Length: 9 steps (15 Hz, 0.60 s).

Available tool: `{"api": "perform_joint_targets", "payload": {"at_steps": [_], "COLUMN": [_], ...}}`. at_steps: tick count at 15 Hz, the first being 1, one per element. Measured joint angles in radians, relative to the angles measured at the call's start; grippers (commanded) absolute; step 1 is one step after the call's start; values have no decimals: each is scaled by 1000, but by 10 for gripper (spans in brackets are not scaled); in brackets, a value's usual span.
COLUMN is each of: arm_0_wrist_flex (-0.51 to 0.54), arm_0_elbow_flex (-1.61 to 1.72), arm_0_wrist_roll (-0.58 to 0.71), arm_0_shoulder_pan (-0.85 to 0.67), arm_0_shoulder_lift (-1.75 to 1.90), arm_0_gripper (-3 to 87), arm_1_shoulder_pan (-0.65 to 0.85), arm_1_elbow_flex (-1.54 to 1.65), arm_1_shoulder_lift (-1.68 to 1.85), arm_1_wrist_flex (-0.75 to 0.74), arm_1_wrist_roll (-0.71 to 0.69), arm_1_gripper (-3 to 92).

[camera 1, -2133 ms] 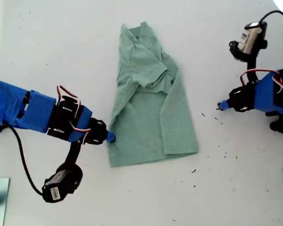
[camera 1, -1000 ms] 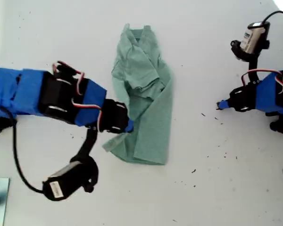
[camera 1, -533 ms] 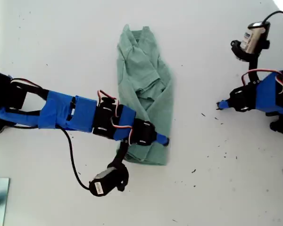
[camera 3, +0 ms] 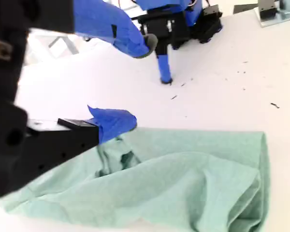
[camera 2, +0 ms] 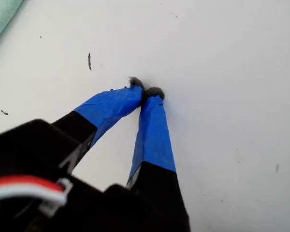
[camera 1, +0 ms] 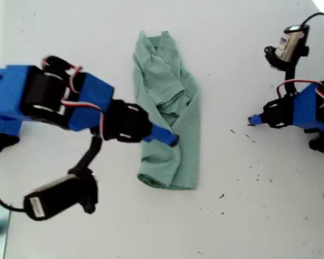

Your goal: Fold t shirt

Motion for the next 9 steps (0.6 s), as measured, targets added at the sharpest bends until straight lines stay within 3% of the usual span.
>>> {"api": "perform_joint_targets", "payload": {"at_steps": [3, 6, 9], "arm_0_wrist_flex": [-121, -272, -261], "arm_0_elbow_flex": [704, 1505, 1948], "arm_0_wrist_roll": [-64, -250, -345], "arm_0_shoulder_pan": [-29, 2, 51], "arm_0_shoulder_lift": [611, 1152, 1641], "arm_0_gripper": [51, -2, -2], "arm_1_shoulder_pan": [0, 0, 0], "arm_1_elbow_flex": [2, 2, 2], "arm_1_shoulder_lift": [3, 6, 6], "arm_1_wrist_flex": [0, 5, 5], "arm_1_wrist_roll": [0, 0, 3], "arm_1_gripper": [25, 25, 25]}}
